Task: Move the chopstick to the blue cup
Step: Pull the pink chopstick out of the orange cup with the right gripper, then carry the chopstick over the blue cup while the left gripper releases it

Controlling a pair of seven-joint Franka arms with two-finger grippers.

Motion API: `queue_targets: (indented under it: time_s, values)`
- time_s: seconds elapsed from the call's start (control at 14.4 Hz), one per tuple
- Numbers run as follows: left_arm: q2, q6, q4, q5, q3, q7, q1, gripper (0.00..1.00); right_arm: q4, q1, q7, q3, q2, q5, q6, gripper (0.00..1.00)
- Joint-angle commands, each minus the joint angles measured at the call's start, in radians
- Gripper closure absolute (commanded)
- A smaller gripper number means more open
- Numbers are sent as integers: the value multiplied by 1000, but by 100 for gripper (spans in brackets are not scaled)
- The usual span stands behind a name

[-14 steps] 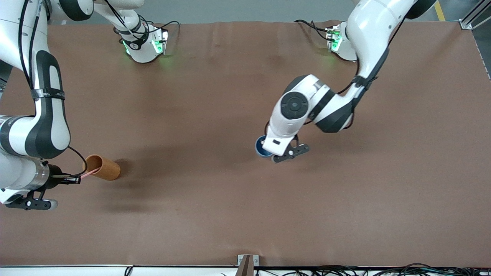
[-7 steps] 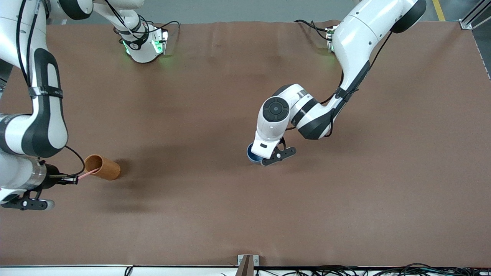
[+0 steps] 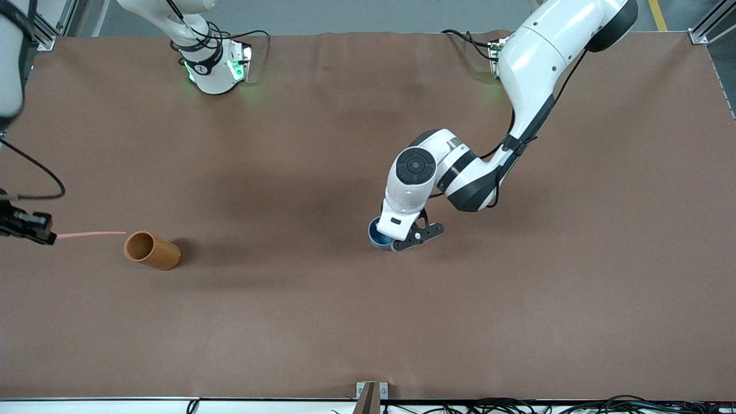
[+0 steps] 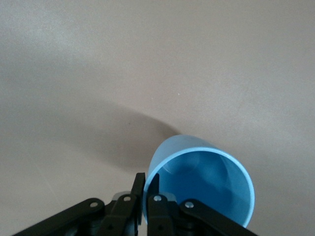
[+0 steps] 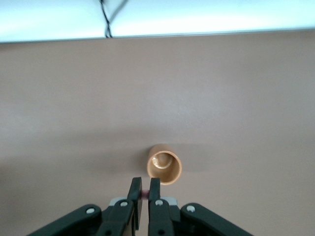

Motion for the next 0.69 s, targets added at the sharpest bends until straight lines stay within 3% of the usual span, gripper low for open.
queue_targets:
  time_s: [0.0, 0.07, 0.14, 0.21, 0.28, 0.49, 0.62]
  values:
    - [22, 17, 14, 29, -6, -27, -1, 89, -50, 62, 30, 3, -74, 8, 5, 98]
    - [25, 17, 15, 30, -6, -25, -1, 81, -50, 101, 55, 3, -82, 8, 8, 99]
    - [24, 17, 15, 30, -6, -19, 1, 61, -50, 136, 91, 3, -84, 8, 16, 99]
    - [18, 17, 14, 30, -6, -11, 4, 28, -47, 168, 120, 3, -84, 9, 24, 99]
    - [5, 7, 14, 30, -6, -8, 7, 2, -45, 219, 154, 4, -81, 8, 57, 99]
    - [-123, -118, 14, 11, -13, 85, 51, 0, -48, 352, 317, 3, -69, 3, 148, 99]
    - [-217, -193, 14, -68, -8, 197, 82, 0, -48, 440, 393, 3, -36, 0, 208, 99]
